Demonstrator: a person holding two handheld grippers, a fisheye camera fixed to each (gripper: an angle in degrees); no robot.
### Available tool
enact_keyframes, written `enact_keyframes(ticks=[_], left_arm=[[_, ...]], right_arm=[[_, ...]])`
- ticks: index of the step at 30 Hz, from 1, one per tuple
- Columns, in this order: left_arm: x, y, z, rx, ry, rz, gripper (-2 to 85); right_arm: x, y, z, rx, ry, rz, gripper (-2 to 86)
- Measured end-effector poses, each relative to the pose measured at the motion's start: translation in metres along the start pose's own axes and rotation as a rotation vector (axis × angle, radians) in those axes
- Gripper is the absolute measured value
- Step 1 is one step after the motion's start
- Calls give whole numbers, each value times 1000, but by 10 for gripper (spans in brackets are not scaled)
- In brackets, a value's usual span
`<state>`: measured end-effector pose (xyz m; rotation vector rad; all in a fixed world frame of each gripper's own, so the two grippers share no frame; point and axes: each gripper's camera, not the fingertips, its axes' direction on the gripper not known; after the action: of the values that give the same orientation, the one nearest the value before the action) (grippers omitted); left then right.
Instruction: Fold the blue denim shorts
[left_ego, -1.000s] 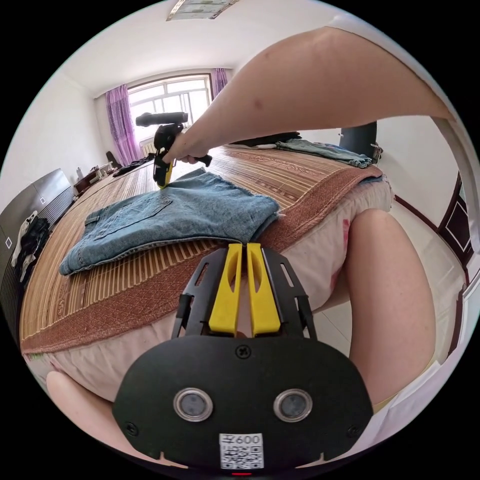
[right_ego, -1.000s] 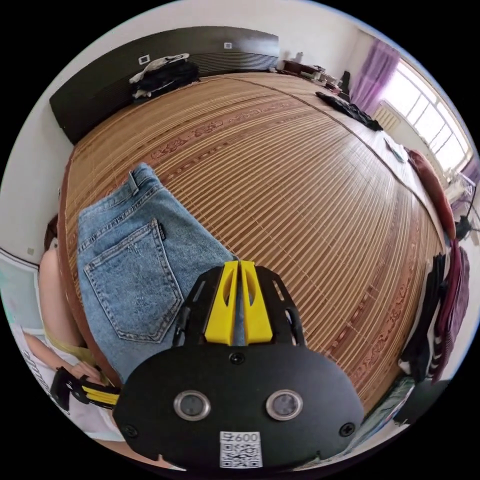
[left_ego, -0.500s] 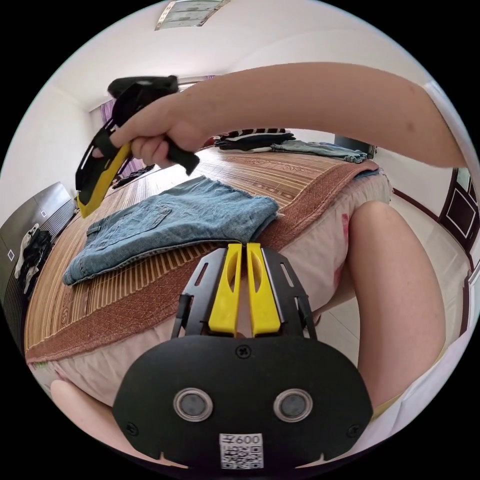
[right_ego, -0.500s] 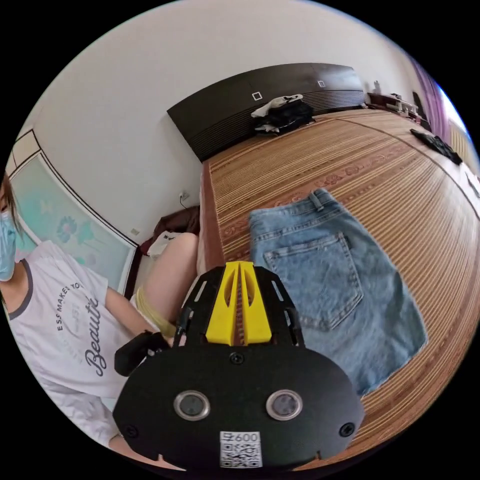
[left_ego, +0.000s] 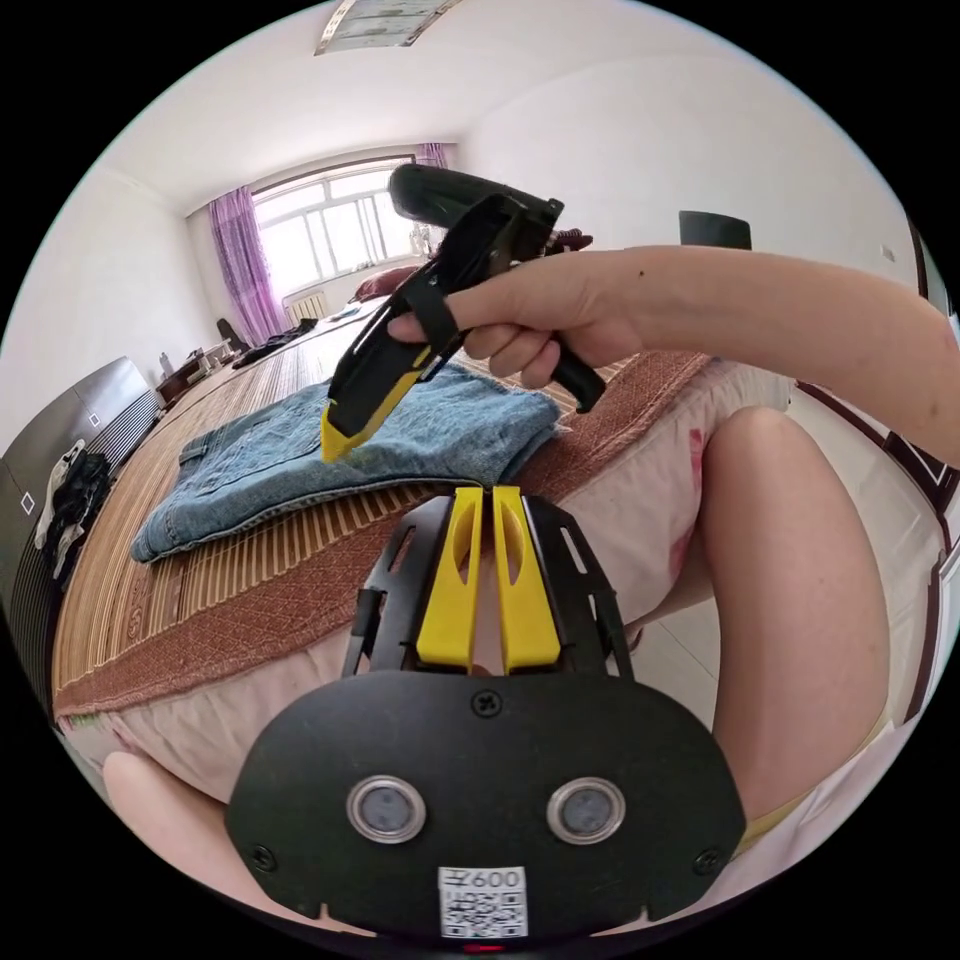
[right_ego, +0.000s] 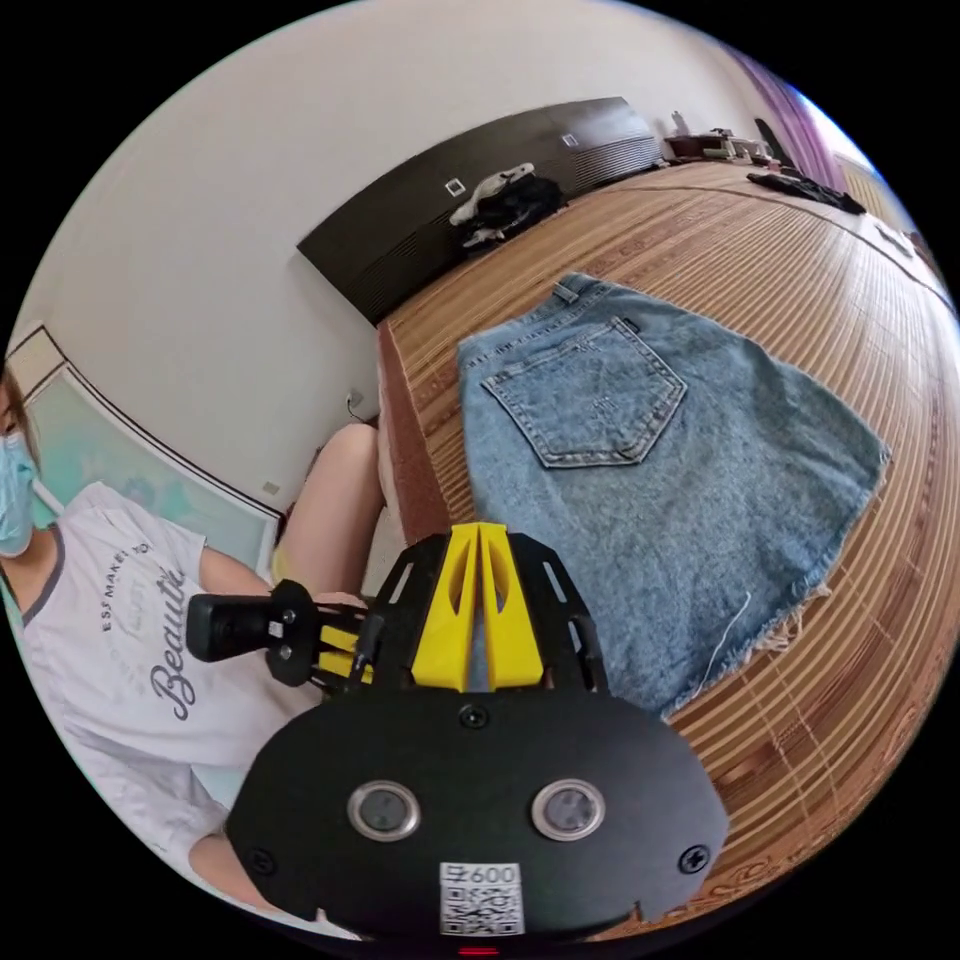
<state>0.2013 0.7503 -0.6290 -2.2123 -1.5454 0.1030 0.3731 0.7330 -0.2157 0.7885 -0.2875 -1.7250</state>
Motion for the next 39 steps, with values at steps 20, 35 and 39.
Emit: enact_keyframes(ticks=[20, 35, 39], left_arm=[[34, 4, 15, -2, 14, 7, 23], [70, -6, 29, 12, 35, -3, 23], [84, -12, 33, 17, 28, -9, 21]], right_arm=[[-92, -113, 13, 53, 189, -128, -9], [-109, -67, -26, 35, 85, -94, -9], [-115, -26, -46, -31, -40, -155, -9]])
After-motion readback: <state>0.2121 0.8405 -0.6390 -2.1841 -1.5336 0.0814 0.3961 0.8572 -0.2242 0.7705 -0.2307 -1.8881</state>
